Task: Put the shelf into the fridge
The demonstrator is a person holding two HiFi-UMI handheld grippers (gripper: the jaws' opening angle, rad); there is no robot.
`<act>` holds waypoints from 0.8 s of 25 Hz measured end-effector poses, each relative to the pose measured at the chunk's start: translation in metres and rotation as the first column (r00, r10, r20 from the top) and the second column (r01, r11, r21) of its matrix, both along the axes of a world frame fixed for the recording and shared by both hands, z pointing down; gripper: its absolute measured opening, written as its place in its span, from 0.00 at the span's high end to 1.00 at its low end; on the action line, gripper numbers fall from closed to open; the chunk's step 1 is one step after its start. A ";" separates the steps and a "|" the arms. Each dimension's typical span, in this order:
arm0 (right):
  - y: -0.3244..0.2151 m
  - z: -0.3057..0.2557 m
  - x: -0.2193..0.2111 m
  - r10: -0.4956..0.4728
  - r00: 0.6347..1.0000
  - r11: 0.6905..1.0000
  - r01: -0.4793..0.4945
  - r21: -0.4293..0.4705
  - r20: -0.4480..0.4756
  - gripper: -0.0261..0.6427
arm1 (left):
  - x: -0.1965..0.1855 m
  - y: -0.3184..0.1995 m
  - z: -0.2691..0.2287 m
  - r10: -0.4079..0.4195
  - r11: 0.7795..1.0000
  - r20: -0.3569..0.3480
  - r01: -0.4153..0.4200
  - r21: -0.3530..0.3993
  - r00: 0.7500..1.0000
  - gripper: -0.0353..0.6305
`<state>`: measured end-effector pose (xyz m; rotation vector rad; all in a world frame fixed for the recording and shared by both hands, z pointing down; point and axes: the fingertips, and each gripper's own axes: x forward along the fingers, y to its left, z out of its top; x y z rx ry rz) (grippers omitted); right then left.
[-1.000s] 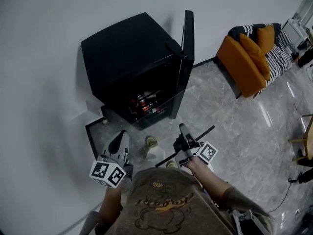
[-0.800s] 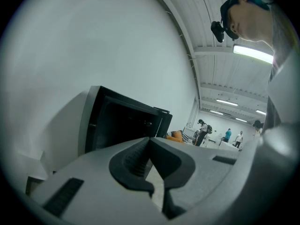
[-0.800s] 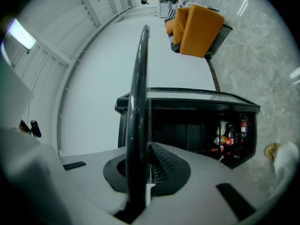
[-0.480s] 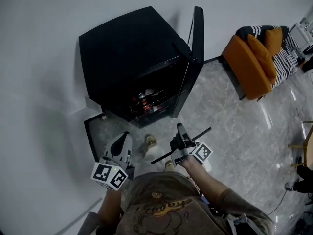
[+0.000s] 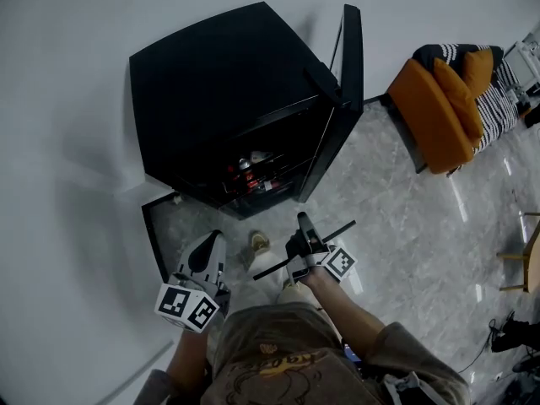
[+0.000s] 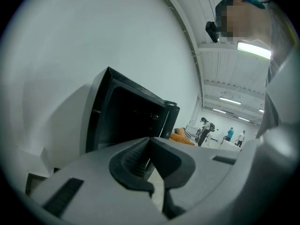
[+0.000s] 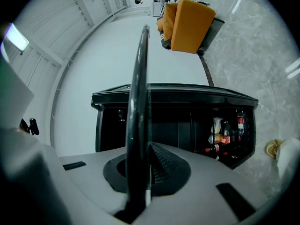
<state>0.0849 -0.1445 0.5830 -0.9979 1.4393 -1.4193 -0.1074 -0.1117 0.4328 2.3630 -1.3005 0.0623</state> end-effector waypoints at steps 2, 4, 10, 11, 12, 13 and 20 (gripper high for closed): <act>-0.003 0.010 -0.004 -0.002 1.000 1.000 0.002 -0.012 0.002 0.92 | -0.002 0.000 0.004 -0.004 1.000 0.004 0.004 -0.005 1.000 0.94; -0.008 0.018 -0.007 0.002 1.000 1.000 -0.002 -0.021 0.005 0.92 | -0.006 0.000 0.007 -0.009 1.000 0.008 0.009 -0.009 1.000 0.94; -0.026 0.032 -0.014 0.007 1.000 1.000 -0.007 -0.020 0.010 0.92 | -0.016 0.000 0.016 -0.027 0.999 0.014 0.028 -0.025 1.000 0.94; -0.028 0.036 -0.015 0.007 1.000 1.000 -0.007 -0.022 0.004 0.92 | -0.018 0.000 0.018 -0.031 0.999 0.016 0.031 -0.028 0.999 0.94; -0.030 0.040 -0.016 0.008 1.000 1.000 -0.008 -0.026 -0.001 0.92 | -0.019 -0.001 0.020 -0.035 0.999 0.015 0.035 -0.031 0.999 0.94; -0.032 0.043 -0.017 0.009 1.000 0.999 -0.009 -0.030 -0.003 0.92 | -0.020 -0.002 0.022 -0.039 0.999 0.011 0.039 -0.034 0.999 0.94; -0.045 0.070 -0.021 0.012 1.000 0.999 -0.013 -0.047 -0.029 0.92 | -0.016 -0.013 0.037 -0.051 0.998 -0.026 0.051 -0.031 0.998 0.94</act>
